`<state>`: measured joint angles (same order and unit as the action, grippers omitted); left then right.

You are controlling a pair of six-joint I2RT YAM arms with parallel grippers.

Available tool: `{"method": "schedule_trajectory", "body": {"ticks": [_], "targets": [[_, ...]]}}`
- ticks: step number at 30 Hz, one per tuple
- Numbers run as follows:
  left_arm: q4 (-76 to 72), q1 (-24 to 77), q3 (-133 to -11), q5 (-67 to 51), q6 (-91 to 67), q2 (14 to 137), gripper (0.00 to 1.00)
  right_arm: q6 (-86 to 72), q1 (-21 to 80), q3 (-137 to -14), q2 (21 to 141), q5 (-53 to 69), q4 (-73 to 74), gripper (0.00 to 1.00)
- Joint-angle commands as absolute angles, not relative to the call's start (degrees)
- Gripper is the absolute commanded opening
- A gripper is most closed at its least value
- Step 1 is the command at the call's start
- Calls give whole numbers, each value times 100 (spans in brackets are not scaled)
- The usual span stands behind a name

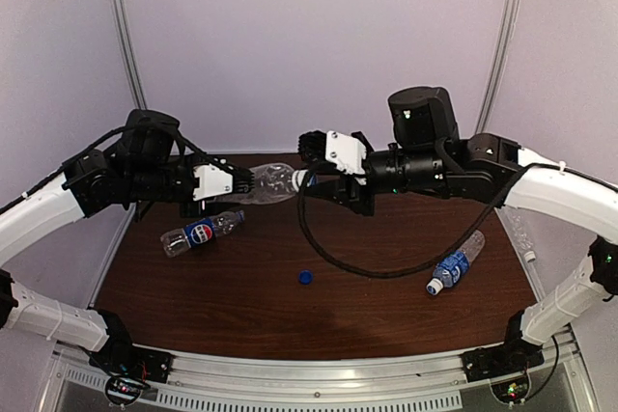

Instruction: Unscrew the bottle caps

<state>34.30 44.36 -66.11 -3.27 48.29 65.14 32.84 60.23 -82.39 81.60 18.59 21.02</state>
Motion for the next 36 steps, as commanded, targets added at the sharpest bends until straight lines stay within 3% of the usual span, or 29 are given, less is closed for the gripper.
{"method": "schedule_trajectory", "body": {"ticks": [1, 14, 18, 29, 30, 33, 36], "targets": [[3225, 4368, -6660, -272, 4693, 6520, 30, 6348, 6142, -8406, 8041, 1387, 2874, 0], [3225, 4367, -6633, -263, 4709, 6495, 30, 8163, 6722, -7424, 7567, -275, 1635, 0], [3221, 4368, -6592, -248, 4733, 6469, 30, 8958, 6740, -6941, 7183, -146, 1327, 0], [3225, 4368, -6618, -265, 4734, 6494, 27, 8606, 6783, -6787, 7196, 119, 757, 9], [3223, 4368, -6626, -264, 4730, 6494, 26, 8594, 6797, -6793, 7234, 137, 715, 14], [3220, 4367, -6633, -262, 4722, 6498, 26, 8438, 6812, -6811, 7300, 145, 538, 49], [3222, 4363, -6619, -251, 4728, 6488, 26, 8074, 6829, -6765, 7292, 139, 346, 77]]}}
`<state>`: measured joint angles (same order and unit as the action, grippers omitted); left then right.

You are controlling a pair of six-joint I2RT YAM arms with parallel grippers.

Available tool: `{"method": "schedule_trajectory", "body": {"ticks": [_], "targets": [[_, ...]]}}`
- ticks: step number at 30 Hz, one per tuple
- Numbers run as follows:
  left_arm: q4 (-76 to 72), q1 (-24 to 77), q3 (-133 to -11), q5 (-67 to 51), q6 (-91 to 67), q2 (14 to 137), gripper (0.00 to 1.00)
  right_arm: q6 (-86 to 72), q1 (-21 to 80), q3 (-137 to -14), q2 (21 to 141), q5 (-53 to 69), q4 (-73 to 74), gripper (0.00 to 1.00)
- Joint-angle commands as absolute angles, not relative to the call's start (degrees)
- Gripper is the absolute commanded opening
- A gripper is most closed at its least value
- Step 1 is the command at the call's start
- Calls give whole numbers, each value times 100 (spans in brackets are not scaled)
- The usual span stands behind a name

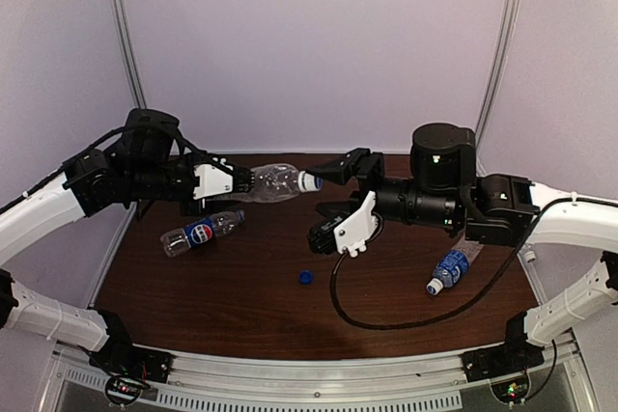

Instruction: Unscrew the bottle caps

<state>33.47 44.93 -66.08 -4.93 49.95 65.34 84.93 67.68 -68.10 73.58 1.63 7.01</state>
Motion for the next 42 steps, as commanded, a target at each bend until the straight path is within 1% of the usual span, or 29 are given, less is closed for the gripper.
{"method": "schedule_trajectory", "body": {"ticks": [1, 2, 4, 6, 9, 11, 13, 15, 18, 22, 30, 38, 39, 41, 42], "targets": [[3220, 4365, -6611, -252, 4728, 6474, 26, 7915, 6829, -6722, 7253, 153, 264, 86], [3225, 4366, -6599, -244, 4721, 6466, 26, 7685, 6833, -6676, 7220, 176, 199, 96], [3225, 4368, -6584, -241, 4718, 6453, 26, 7200, 6831, -6566, 7116, 252, 48, 99], [3214, 4363, -6575, -231, 4699, 6442, 26, 6171, 6828, -6498, 7003, 305, -251, 100], [3170, 4368, -6566, -188, 4686, 6421, 26, 3254, 6694, -6769, 6963, 168, -569, 100], [3151, 4368, -6570, -158, 4700, 6430, 26, 1201, 6401, -7343, 7149, 348, -5, 100], [3147, 4368, -6582, -156, 4705, 6438, 26, -384, 6127, -7914, 7404, 691, 671, 100], [3145, 4368, -6578, -160, 4696, 6441, 26, -1581, 5950, -8247, 7597, 947, 1101, 100], [3146, 4364, -6557, -154, 4696, 6411, 26, -2884, 5707, -8273, 7689, 1183, 1409, 100], [3146, 4368, -6540, -158, 4700, 6407, 26, -3593, 5573, -8127, 7694, 1614, 1536, 99], [3142, 4364, -6539, -150, 4709, 6416, 26, -4067, 5572, -8008, 7853, 1908, 1650, 85], [3146, 4361, -6548, -157, 4716, 6399, 26, -4096, 5550, -7983, 8045, 1862, 1822, 83], [3146, 4363, -6548, -160, 4715, 6400, 26, -4102, 5546, -7963, 8052, 1888, 1779, 81], [3146, 4368, -6544, -161, 4714, 6407, 26, -4121, 5539, -7938, 8071, 1980, 1702, 70], [3146, 4364, -6548, -164, 4714, 6406, 26, -4126, 5537, -7944, 8087, 2017, 1690, 67]]}}
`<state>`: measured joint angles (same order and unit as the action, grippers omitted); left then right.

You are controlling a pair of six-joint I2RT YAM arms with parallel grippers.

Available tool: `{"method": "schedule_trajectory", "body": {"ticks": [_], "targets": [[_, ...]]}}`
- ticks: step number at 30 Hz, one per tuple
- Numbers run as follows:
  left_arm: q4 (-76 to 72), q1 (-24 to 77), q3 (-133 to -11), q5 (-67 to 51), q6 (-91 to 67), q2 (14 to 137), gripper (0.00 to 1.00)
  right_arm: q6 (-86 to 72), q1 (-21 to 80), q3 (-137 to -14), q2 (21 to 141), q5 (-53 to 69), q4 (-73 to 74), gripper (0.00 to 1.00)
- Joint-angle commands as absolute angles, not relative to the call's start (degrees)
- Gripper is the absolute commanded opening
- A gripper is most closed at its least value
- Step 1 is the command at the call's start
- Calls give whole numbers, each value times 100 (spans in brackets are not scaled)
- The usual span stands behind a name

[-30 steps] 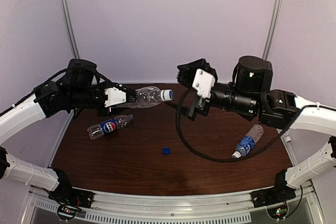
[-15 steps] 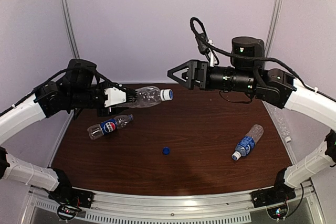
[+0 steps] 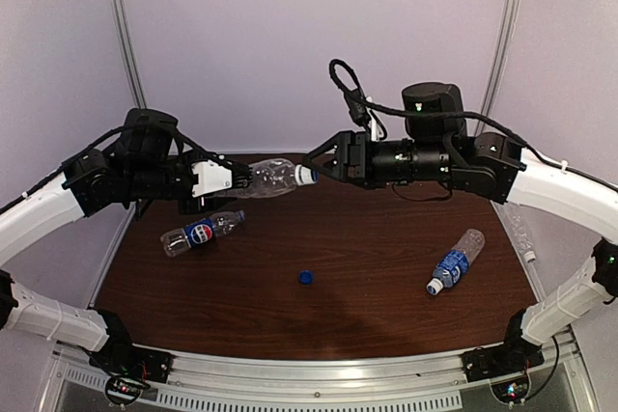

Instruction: Unscrew the bottle caps

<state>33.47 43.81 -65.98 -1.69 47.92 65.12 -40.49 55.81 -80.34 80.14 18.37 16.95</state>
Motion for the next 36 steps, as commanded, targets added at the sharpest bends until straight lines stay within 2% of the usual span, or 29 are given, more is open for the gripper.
{"method": "schedule_trajectory", "body": {"ticks": [1, 4, 10, 14, 20, 28, 32, 36], "targets": [[3146, 4365, -6548, -159, 4715, 6406, 26, -4135, 5532, -7941, 8097, 2064, 1687, 66], [3146, 4361, -6548, -151, 4728, 6415, 26, -4185, 5524, -7905, 8106, 2222, 1625, 63], [3146, 4368, -6569, -159, 4725, 6440, 26, -4259, 5528, -7802, 8065, 2353, 1519, 50], [3144, 4368, -6607, -160, 4738, 6461, 26, -4264, 5526, -7784, 8069, 2425, 1462, 46], [3145, 4367, -6627, -162, 4731, 6473, 26, -4220, 5526, -7801, 8085, 2449, 1427, 27], [3145, 4364, -6618, -163, 4739, 6469, 26, -3911, 5520, -7954, 8227, 2590, 1558, 11], [3146, 4368, -6609, -168, 4733, 6453, 26, -2365, 5535, -8232, 8311, 2548, 2013, 0], [3146, 4368, -6616, -180, 4739, 6442, 26, 63, 5642, -8228, 8139, 1737, 2238, 0]]}}
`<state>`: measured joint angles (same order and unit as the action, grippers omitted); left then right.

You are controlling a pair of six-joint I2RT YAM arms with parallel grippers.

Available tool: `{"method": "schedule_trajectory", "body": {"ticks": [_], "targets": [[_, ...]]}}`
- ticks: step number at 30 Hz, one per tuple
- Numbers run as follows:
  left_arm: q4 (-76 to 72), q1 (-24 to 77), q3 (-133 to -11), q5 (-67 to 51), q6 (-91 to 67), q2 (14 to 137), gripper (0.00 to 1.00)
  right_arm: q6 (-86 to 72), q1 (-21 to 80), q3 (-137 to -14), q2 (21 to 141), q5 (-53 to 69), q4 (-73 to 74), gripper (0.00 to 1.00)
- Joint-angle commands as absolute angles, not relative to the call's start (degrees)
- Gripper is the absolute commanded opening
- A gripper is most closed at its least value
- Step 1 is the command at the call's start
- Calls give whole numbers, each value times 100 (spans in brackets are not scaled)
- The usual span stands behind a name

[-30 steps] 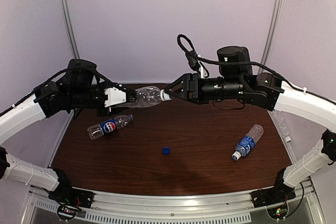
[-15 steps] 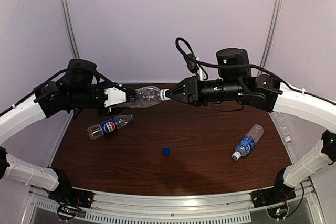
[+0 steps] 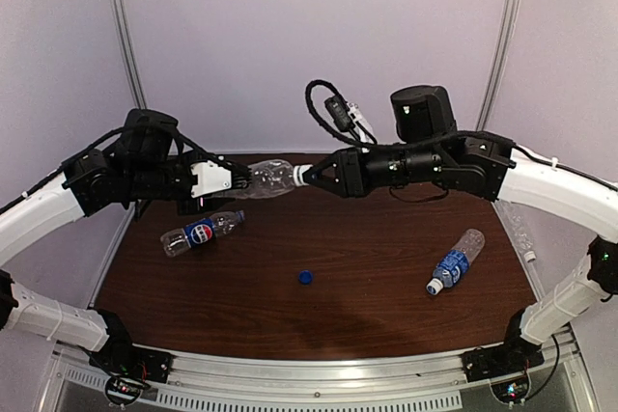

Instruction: Unscrew the bottle caps

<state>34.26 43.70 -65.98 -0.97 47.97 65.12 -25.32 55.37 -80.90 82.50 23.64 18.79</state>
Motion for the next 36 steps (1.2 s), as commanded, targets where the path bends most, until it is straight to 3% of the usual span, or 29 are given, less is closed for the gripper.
{"method": "schedule_trajectory", "body": {"ticks": [1, 11, 16, 25, 29, 32, 34, 36], "targets": [[3142, 4367, -6618, -183, 4743, 6442, 26, 696, 5682, -8181, 8091, 1615, 2194, 0], [3144, 4368, -6603, -180, 4763, 6418, 26, 5302, 5890, -8684, 8312, 1077, 2739, 0], [3146, 4367, -6592, -171, 4766, 6401, 26, 7637, 6259, -7868, 7943, 217, 1950, 0], [3146, 4368, -6574, -173, 4766, 6389, 26, 9527, 6646, -7172, 7691, -669, 465, 0], [3146, 4368, -6565, -175, 4764, 6380, 26, 9550, 6756, -7045, 7683, -711, 211, 0], [3146, 4366, -6566, -174, 4764, 6376, 26, 9372, 6783, -6936, 7662, -695, 51, 30], [3146, 4367, -6559, -171, 4766, 6373, 26, 9302, 6794, -6841, 7632, -706, -97, 40], [3146, 4368, -6557, -171, 4765, 6372, 26, 9215, 6810, -6833, 7616, -711, -105, 41]]}}
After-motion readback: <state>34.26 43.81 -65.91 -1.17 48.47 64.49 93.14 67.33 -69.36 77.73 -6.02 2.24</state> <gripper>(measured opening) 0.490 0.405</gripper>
